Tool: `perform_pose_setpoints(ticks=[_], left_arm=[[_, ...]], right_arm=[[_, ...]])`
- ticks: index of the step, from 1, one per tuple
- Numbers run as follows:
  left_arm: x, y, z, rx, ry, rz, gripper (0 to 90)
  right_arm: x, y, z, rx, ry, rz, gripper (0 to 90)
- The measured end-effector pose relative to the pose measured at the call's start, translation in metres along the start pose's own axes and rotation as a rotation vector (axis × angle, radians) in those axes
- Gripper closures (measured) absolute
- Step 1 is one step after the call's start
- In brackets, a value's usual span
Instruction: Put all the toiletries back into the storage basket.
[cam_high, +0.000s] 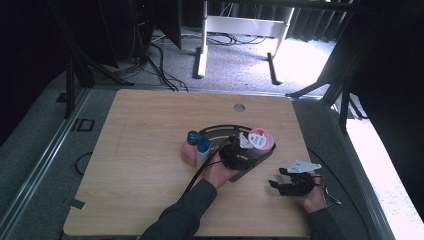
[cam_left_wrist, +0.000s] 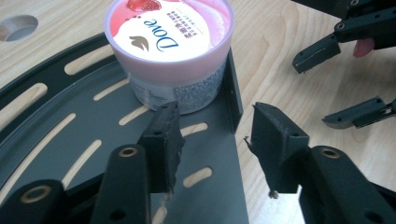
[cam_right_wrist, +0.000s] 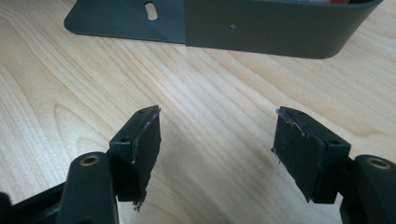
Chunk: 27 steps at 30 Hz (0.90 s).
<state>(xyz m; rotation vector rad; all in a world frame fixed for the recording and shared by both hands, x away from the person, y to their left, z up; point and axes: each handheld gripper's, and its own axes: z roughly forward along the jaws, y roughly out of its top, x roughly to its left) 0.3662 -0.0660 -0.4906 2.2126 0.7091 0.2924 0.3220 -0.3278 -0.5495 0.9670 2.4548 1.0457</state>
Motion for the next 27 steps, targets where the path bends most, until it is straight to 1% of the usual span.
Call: perform_pose_setpoints(ticks=[1,3,6,8,9,12,15,20,21,22,24,26,27], left_arm=[[0.000,0.000,0.000,0.000,0.000,0.000,55.2],[-0.003,0.000,-0.004,-0.006,-0.011,0.009,55.4],[-0.006,0.000,-0.009,-0.013,-0.019,0.017,56.2],[-0.007,0.000,-0.011,-0.020,-0.033,0.013,56.2],[-0.007,0.000,-0.013,-0.017,-0.033,0.017,56.2],[-0.009,0.000,-0.016,-0.017,-0.030,0.022,56.4],[-0.011,0.001,-0.020,-0.014,-0.024,0.025,56.0],[-0.012,0.002,-0.027,-0.022,-0.022,0.032,55.8],[-0.012,0.002,-0.030,-0.025,-0.018,0.034,55.8],[-0.012,0.002,-0.030,-0.025,-0.018,0.034,55.8],[-0.012,0.002,-0.036,-0.029,-0.016,0.030,55.8],[-0.012,0.002,-0.036,-0.029,-0.016,0.030,55.8],[-0.012,0.002,-0.041,-0.034,-0.012,0.033,55.8]], right_arm=[[0.001,-0.001,0.000,0.002,-0.007,0.004,31.4],[0.002,-0.004,0.000,-0.004,-0.005,0.019,31.2],[0.003,-0.007,-0.001,-0.007,-0.010,0.030,29.7],[0.003,-0.009,-0.001,-0.012,-0.007,0.023,28.9],[0.003,-0.009,-0.002,-0.021,-0.002,0.026,28.8],[0.003,-0.010,-0.002,-0.030,-0.006,0.031,28.8],[0.004,-0.012,0.001,-0.016,-0.011,0.020,28.5],[0.004,-0.012,0.001,-0.019,-0.006,0.016,28.3],[0.003,-0.012,0.001,-0.020,-0.005,0.015,28.3],[0.003,-0.012,0.001,-0.020,-0.005,0.015,28.3],[0.003,-0.012,0.002,-0.020,-0.003,0.014,28.3],[0.003,-0.012,0.002,-0.020,-0.003,0.013,28.3],[0.003,-0.012,0.002,-0.020,-0.003,0.013,28.3]])
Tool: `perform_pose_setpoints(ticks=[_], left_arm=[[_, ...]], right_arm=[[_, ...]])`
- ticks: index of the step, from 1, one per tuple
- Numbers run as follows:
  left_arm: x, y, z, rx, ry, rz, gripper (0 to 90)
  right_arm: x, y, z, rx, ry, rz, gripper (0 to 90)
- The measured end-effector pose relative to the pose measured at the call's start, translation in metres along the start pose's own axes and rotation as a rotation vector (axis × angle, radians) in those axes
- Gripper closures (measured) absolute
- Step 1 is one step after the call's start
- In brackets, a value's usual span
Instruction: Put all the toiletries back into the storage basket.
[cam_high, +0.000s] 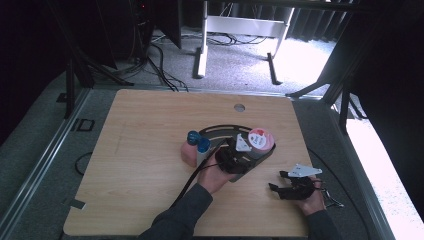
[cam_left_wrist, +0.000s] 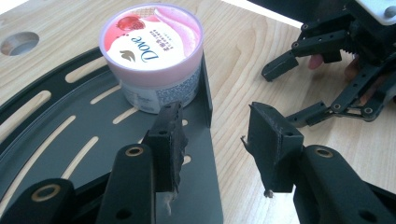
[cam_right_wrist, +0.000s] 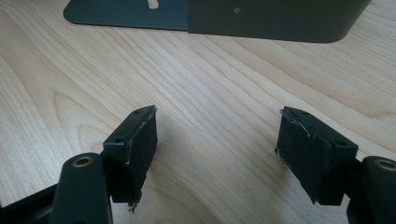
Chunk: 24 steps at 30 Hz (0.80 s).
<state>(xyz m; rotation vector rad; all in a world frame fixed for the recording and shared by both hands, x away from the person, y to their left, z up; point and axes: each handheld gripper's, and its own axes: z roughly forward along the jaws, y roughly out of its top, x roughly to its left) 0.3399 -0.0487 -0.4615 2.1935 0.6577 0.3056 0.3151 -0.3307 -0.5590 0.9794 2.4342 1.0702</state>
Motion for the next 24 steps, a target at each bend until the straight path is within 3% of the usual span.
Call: perform_pose_setpoints(ticks=[7,14,24], left_arm=[[0.000,0.001,-0.016,-0.004,0.012,0.012,54.7],[0.004,0.001,-0.028,-0.002,0.004,-0.004,53.8],[0.006,0.004,-0.045,-0.006,0.038,0.003,53.0]], right_arm=[[0.000,0.000,0.000,0.001,0.005,-0.003,27.5],[0.000,0.000,0.000,0.002,0.008,-0.004,26.9],[0.000,0.000,0.000,0.004,0.011,-0.007,26.8]])
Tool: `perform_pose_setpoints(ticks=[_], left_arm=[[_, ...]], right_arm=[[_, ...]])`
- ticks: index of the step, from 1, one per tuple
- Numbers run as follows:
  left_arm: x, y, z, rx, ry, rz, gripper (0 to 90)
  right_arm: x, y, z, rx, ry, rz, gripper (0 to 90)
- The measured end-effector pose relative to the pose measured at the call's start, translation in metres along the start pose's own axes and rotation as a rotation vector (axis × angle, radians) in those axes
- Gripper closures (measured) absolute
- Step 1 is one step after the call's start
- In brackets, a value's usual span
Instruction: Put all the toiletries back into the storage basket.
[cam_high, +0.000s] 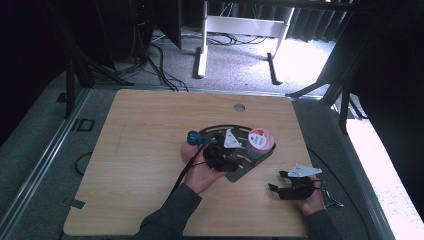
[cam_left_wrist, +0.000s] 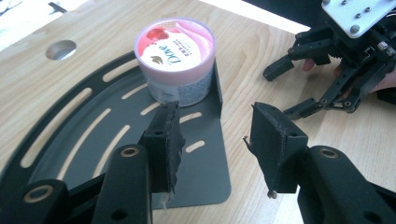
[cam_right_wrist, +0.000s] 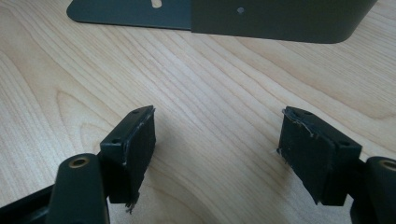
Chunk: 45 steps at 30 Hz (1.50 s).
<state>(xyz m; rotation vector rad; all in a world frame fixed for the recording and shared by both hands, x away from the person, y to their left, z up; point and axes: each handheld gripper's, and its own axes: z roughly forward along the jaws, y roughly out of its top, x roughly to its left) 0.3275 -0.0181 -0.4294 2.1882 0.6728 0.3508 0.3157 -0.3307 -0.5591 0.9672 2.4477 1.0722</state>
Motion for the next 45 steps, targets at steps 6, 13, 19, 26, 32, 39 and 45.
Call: perform_pose_setpoints(ticks=[6,13,19,26,32,39,45], left_arm=[[0.005,0.001,-0.010,-0.004,0.027,-0.006,52.4],[0.018,0.004,-0.027,-0.010,0.068,-0.035,50.9],[0.027,0.006,-0.036,-0.003,0.108,-0.080,49.7],[0.038,0.005,-0.048,0.013,0.160,-0.121,48.7],[0.043,-0.001,-0.050,0.040,0.190,-0.128,48.2],[0.045,-0.005,-0.051,0.065,0.212,-0.130,49.2],[0.047,-0.010,-0.049,0.100,0.221,-0.127,51.3]], right_arm=[[0.000,0.000,0.000,0.000,0.002,-0.002,26.8],[0.000,0.000,0.000,0.000,0.002,-0.002,26.8],[0.000,0.000,0.000,0.000,0.001,-0.001,26.8],[0.000,0.000,0.000,0.001,0.003,-0.003,26.8],[0.000,0.000,0.000,0.000,0.003,-0.003,26.8],[0.000,0.000,0.000,0.000,0.005,-0.004,26.8],[0.000,0.000,0.000,-0.001,0.007,-0.005,26.8]])
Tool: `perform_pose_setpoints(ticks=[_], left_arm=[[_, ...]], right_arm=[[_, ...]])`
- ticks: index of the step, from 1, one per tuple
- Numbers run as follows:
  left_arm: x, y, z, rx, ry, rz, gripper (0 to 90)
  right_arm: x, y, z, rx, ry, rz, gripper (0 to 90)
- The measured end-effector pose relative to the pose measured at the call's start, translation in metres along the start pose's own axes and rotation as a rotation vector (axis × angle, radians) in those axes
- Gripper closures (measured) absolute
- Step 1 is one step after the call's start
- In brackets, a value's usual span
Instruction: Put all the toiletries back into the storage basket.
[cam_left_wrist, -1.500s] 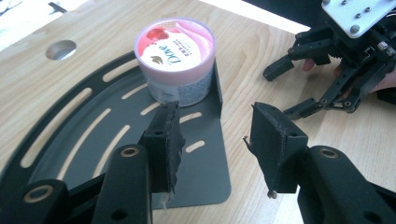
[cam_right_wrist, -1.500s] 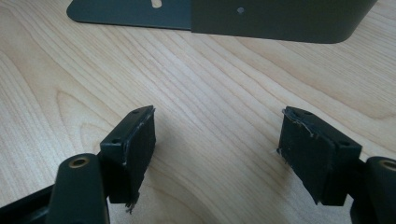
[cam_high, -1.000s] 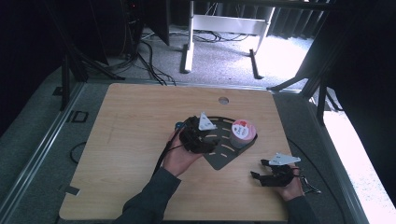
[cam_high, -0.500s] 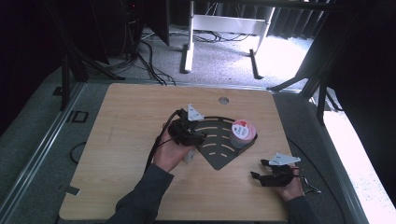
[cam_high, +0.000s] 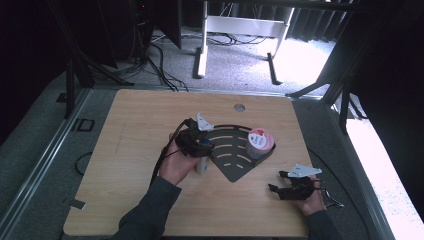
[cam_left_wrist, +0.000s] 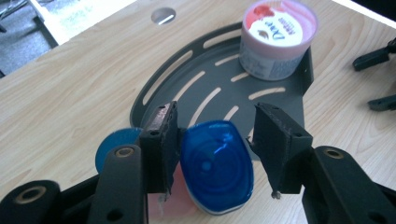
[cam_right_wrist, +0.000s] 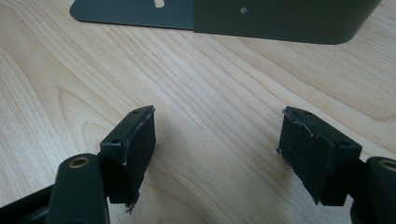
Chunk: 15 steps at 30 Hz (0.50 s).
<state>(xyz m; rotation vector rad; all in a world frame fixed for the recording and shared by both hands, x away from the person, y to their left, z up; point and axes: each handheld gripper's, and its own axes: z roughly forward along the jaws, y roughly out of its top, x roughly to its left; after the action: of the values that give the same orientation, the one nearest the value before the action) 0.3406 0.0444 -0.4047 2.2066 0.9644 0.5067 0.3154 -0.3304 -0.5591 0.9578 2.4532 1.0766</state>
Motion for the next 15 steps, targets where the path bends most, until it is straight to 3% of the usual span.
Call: perform_pose_setpoints(ticks=[6,15], left_arm=[[0.0015,-0.0012,0.0010,0.016,-0.012,0.001,54.2],[0.0048,0.0011,0.0013,0.031,-0.100,0.010,55.9]], right_arm=[[0.0000,0.0000,0.0000,0.000,0.000,0.000,26.7],[0.0000,0.0000,0.0000,0.001,0.002,-0.002,26.8]])
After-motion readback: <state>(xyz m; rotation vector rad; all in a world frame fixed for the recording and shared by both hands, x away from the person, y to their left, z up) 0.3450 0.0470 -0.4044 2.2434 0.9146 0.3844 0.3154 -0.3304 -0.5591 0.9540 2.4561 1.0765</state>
